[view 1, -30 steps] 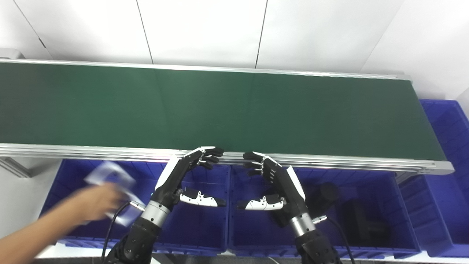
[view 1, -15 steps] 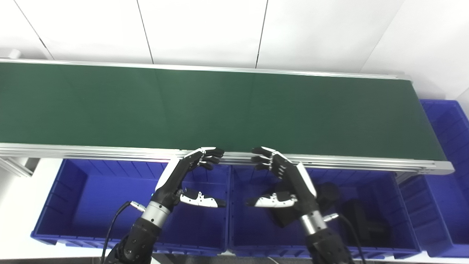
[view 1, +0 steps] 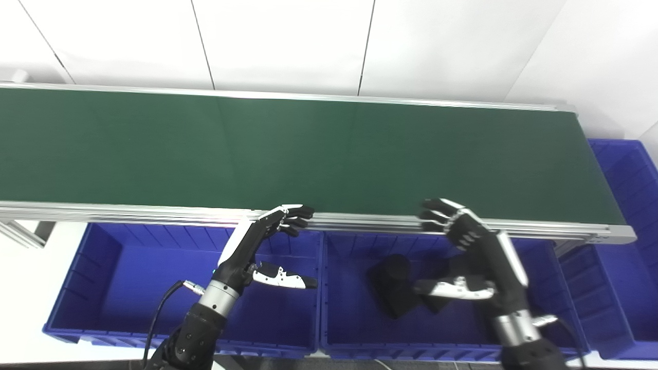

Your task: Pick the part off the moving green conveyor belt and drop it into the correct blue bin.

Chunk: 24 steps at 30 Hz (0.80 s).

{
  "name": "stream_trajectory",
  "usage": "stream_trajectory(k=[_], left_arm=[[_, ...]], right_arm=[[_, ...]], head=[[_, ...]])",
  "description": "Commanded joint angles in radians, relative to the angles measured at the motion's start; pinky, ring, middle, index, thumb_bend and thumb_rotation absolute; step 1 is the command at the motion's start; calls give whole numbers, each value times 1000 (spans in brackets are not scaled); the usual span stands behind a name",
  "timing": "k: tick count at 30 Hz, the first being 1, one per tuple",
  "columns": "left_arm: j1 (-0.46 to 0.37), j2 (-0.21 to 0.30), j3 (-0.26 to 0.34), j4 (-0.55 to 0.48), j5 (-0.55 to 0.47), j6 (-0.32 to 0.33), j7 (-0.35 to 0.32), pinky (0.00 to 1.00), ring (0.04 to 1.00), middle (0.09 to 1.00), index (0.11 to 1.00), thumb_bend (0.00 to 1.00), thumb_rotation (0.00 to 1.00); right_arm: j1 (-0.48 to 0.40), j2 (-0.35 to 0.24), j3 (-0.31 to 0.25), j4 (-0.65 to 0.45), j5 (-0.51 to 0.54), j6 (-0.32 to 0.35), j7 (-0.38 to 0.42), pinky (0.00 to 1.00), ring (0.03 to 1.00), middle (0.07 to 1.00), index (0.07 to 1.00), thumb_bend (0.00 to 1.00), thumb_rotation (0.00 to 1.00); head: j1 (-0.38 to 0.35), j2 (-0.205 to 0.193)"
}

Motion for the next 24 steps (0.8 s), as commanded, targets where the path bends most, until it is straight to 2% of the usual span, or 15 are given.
stream_trajectory(k=[1, 7, 11, 19, 24], left_arm=[[-22, 7, 0, -21, -1, -44, 10, 618, 702, 757, 737, 868, 0], [-19, 14, 5, -33, -18, -42, -6, 613, 699, 755, 732, 867, 0], [-24, 15, 1, -25, -28, -44, -7, 618, 698, 753, 731, 869, 0], [-21, 17, 5, -30, -21, -42, -5, 616, 698, 754, 742, 866, 0], [-17, 19, 6, -40, -30, -41, -13, 615, 697, 753, 739, 862, 0]], right_arm=[[18, -27, -38, -62, 23, -7, -3, 681, 749, 810, 775, 830, 80], [72, -45, -148, -48, 36, -10, -35, 675, 750, 809, 782, 801, 6], [87, -52, -208, -3, 42, -22, -48, 702, 771, 808, 788, 819, 36], [58, -65, -256, 102, 56, -79, -32, 712, 779, 831, 804, 793, 3], [49, -61, -271, 123, 30, -102, -37, 711, 777, 835, 799, 780, 29]], head=[[-3, 1], [-26, 5], [-27, 6], [-23, 6], [-33, -1]])
